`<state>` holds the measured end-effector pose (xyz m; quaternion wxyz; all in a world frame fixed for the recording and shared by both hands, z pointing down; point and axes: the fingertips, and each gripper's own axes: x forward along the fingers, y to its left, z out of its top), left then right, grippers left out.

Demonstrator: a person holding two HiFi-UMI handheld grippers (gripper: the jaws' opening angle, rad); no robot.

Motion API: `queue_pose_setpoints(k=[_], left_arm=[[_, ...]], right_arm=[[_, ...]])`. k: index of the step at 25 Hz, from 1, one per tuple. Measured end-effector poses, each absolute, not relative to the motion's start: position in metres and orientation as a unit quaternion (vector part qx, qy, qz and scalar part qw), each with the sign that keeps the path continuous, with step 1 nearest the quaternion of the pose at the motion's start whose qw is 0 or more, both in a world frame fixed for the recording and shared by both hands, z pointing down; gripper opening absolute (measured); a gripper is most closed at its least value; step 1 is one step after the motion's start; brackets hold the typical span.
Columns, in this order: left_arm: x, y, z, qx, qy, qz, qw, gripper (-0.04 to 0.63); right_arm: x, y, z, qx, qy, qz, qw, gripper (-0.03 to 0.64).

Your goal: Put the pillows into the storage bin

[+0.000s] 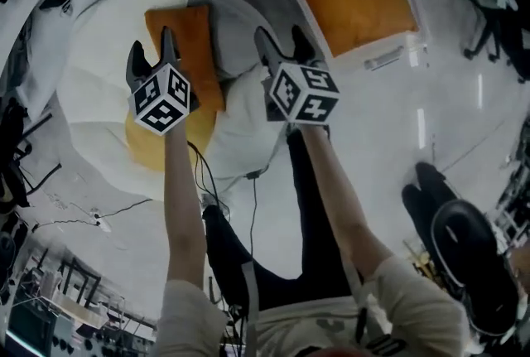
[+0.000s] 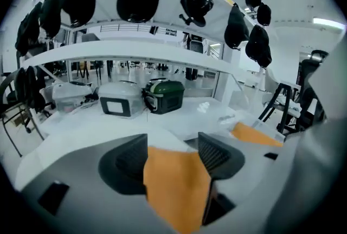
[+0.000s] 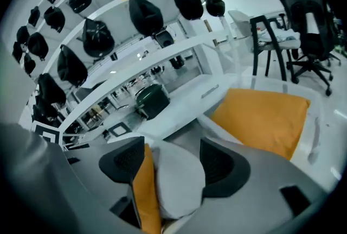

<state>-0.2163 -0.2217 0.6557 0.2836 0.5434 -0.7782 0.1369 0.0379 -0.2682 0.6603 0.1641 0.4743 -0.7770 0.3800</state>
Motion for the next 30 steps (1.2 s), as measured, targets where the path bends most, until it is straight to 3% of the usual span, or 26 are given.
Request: queue_pose_setpoints(k=[8, 15, 16, 17, 20, 21, 22, 30], left_arm=[[-0.249, -0.068, 0.771, 0.526, -0.738, 0.099, 0.411, 0.27], [-0.186, -0.019, 0.853, 0.577, -0.617, 0.084, 0.528, 0.268], [-0.182, -0.017, 0.857, 0.581, -0.61, 0.088, 0.532, 0.263], [-0.182, -0.015, 0.859, 0.582, -0.607, 0.085, 0.535, 0.237], [-0.184, -0.013, 0.858, 0.576, -0.608, 0.079, 0.541, 0.115], [-0.183, -0.013, 0.856, 0.577, -0.609, 0.09, 0.536, 0.024], [-0.182, -0.013, 0.856, 0.58, -0.611, 0.107, 0.529, 0.007], [-0.177, -0.031, 0.798, 0.597, -0.618, 0.097, 0.502, 0.003]], right_arm=[[-0.083, -0.128, 0.783, 0.326, -0.816, 0.369, 0.304, 0.293], [-0.108, -0.053, 0.848, 0.236, -0.802, 0.442, 0.325, 0.29], [-0.109, -0.047, 0.852, 0.228, -0.803, 0.435, 0.337, 0.255], [-0.11, -0.045, 0.855, 0.226, -0.804, 0.427, 0.346, 0.131], [-0.111, -0.045, 0.858, 0.228, -0.802, 0.421, 0.356, 0.051], [-0.11, -0.046, 0.859, 0.23, -0.799, 0.421, 0.362, 0.033], [-0.108, -0.047, 0.858, 0.234, -0.798, 0.415, 0.371, 0.021], [-0.107, -0.069, 0.792, 0.255, -0.83, 0.345, 0.355, 0.009]])
